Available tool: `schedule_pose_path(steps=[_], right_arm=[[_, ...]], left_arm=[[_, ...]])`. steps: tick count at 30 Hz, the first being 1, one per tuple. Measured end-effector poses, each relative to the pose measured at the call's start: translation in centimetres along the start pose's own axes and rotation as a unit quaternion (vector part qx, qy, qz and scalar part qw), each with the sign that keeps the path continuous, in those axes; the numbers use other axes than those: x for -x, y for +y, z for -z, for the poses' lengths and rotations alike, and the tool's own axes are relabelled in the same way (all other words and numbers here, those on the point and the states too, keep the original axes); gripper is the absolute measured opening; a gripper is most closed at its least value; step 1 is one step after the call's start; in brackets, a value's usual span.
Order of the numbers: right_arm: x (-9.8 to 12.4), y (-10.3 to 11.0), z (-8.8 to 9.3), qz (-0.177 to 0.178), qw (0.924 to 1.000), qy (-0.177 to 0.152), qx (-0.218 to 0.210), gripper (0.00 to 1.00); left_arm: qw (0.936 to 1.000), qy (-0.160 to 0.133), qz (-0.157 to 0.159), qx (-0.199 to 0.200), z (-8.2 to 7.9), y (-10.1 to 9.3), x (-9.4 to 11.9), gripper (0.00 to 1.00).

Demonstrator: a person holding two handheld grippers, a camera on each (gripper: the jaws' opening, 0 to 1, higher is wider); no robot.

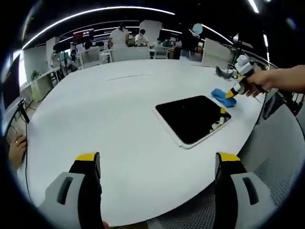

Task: Wipe the mirror surface with the cleaning cloth until all visible marks leave the cleaned area.

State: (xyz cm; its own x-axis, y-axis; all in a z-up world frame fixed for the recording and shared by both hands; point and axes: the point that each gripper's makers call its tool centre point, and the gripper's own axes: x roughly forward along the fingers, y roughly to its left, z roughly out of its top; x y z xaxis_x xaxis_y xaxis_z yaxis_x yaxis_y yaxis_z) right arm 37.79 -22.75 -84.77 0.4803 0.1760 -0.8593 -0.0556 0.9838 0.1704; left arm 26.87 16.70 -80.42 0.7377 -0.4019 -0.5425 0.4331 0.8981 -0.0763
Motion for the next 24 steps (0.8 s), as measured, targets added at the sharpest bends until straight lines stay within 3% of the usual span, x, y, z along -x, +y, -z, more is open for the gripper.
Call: schedule_pose_path(steps=[1, 2, 4, 5, 7, 10, 12, 14, 17, 24], right_arm=[[0.3, 0.4, -0.6, -0.007, 1.0, -0.004, -0.005, 0.01], [0.9, 1.4, -1.6, -0.027, 0.9985, -0.017, -0.044, 0.0], [1.3, 1.7, -3.0, -0.03, 0.997, -0.026, -0.066, 0.0], [1.6, 2.2, -4.0, -0.042, 0.9958, -0.038, -0.073, 0.0], [1.7, 2.9, -4.6, -0.049, 0.9957, -0.031, -0.073, 0.0], [1.6, 4.3, -5.1, -0.065, 0.995, -0.027, -0.072, 0.0], [1.5, 5.3, -5.3, -0.074, 0.9944, -0.024, -0.072, 0.0], [0.9, 6.1, -5.4, -0.08, 0.9945, -0.017, -0.066, 0.0], [-0.6, 7.3, -5.1, -0.085, 0.9949, 0.0, -0.054, 0.0], [-3.5, 9.8, -3.3, -0.095, 0.9942, 0.027, -0.042, 0.0]], left_arm=[[0.9999, -0.01, -0.003, 0.005, -0.5, 0.1, 0.2, 0.99], [0.9992, -0.036, -0.004, 0.019, -1.4, 0.1, 0.4, 0.99], [0.9957, -0.072, 0.004, 0.057, -2.8, -0.2, 0.8, 0.99], [0.995, -0.071, 0.007, 0.07, -2.8, -0.3, 0.7, 0.99], [0.9957, -0.055, 0.011, 0.074, -2.3, -0.4, 0.3, 0.99], [0.9974, -0.039, 0.01, 0.06, -1.3, -0.6, -0.3, 0.99], [0.9992, -0.007, -0.007, 0.04, 0.0, -0.1, -0.4, 0.99], [0.9986, -0.011, -0.001, 0.052, 0.1, -0.1, -0.5, 0.99], [0.9991, -0.013, -0.002, 0.041, 0.0, -0.2, -0.5, 0.99], [0.999, -0.007, 0.007, 0.043, 0.3, -0.4, -0.7, 0.99]])
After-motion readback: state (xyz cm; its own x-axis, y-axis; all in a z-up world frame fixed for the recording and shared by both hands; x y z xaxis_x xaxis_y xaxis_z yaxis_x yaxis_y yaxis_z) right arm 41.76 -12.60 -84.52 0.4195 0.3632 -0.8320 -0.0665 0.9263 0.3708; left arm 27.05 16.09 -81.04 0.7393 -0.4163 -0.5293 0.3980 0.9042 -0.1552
